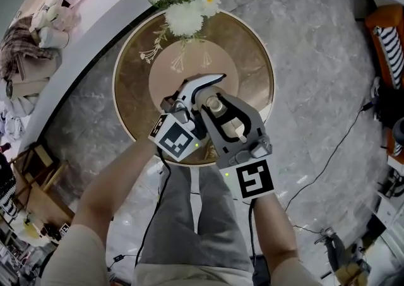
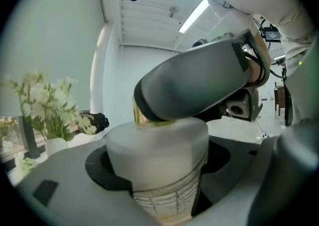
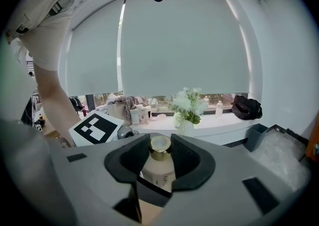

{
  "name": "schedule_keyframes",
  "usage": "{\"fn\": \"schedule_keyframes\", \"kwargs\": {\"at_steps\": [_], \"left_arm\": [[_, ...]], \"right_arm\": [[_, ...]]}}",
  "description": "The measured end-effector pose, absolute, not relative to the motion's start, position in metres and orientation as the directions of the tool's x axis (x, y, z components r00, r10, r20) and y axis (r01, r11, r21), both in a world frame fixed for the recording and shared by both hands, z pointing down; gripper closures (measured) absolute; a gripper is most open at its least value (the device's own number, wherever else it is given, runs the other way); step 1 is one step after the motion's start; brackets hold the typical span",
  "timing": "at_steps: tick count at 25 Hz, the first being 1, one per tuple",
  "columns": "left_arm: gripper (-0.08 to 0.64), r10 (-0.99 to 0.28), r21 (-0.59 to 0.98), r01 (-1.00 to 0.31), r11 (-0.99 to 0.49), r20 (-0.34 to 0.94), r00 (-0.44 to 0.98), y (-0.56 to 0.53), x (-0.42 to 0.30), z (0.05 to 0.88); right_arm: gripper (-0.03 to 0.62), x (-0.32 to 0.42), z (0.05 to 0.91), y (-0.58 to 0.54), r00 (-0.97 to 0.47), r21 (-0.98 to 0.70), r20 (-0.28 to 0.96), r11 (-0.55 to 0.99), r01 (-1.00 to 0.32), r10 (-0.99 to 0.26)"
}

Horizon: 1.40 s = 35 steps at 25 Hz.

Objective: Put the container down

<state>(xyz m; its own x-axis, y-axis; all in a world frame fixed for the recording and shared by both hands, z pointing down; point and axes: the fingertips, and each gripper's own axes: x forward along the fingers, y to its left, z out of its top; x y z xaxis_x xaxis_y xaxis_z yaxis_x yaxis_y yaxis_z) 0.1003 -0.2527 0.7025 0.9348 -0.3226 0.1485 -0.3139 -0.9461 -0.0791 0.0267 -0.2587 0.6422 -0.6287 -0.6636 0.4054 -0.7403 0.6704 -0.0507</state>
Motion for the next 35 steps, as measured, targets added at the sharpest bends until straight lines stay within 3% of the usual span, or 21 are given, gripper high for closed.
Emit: {"fn": "schedule_keyframes", "kwargs": {"at_steps": [13,35], "left_arm": [[0.207,-0.290,-0.081,-0.279,-0.957,0.301,0.909,-0.269,0.093,0.806],[0.206,-0.245,-0.030,-0.267,-0.963,0.506,0.827,-0.278,0.081,0.886]], "right_arm": [[0.462,0.022,0.737,-0.279,-0.616,-0.055,0.433,0.663,-0.746,-0.658],[0.463,0.014,0.804,-0.290,-0.599,0.054,0.465,0.696,-0.716,-0.652]]}}
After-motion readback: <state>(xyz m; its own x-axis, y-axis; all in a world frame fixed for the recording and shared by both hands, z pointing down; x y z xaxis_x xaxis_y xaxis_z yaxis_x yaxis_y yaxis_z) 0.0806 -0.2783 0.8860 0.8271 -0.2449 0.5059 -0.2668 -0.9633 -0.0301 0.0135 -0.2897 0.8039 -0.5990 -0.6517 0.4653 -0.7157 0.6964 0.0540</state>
